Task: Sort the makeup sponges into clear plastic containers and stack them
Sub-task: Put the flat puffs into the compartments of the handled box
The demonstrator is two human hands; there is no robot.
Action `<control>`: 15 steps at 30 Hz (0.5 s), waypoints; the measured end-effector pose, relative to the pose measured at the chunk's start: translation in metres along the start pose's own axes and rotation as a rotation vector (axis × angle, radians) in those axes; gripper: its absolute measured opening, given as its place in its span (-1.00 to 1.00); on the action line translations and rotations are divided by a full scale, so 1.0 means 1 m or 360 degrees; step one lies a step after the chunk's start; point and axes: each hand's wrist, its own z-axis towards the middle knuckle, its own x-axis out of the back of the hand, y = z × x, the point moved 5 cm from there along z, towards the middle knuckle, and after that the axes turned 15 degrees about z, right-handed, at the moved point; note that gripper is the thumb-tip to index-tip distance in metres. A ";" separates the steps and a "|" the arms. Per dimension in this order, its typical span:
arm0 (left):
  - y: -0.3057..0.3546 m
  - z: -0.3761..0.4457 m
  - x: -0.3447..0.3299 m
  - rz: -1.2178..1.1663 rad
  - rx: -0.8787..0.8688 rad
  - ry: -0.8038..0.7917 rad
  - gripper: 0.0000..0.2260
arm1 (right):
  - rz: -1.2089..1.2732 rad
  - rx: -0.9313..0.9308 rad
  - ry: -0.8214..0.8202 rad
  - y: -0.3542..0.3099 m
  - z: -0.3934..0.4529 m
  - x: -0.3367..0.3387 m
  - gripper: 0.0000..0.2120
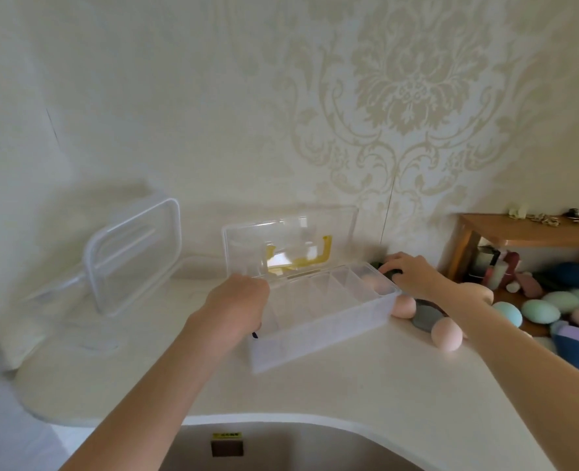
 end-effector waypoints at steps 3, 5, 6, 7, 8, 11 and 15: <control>-0.002 0.000 0.000 -0.0065 -0.0006 -0.0004 -0.75 | 0.0260 0.0085 0.0328 -0.012 -0.015 0.021 -0.67; -0.003 0.000 0.000 -0.0099 -0.0014 -0.0019 -0.75 | 0.0459 0.0247 0.0677 -0.033 -0.035 0.042 -0.78; -0.003 0.001 0.000 -0.0116 -0.0018 -0.0031 -0.76 | 0.0566 0.0353 0.0793 -0.048 -0.046 0.049 -0.82; -0.003 0.000 0.000 -0.0127 -0.0022 -0.0038 -0.78 | 0.0706 0.0460 0.0832 -0.065 -0.058 0.051 -0.86; -0.003 0.001 0.000 -0.0129 -0.0026 -0.0033 -0.81 | 0.0857 0.0552 0.0790 -0.083 -0.069 0.048 -0.88; -0.003 0.000 -0.001 -0.0138 -0.0018 -0.0051 -0.85 | 0.1008 0.0696 0.0424 -0.134 -0.092 0.009 -0.87; -0.002 -0.003 0.002 -0.0193 -0.0002 -0.0017 -0.84 | 0.0841 0.0775 0.0254 -0.166 -0.101 -0.042 -0.84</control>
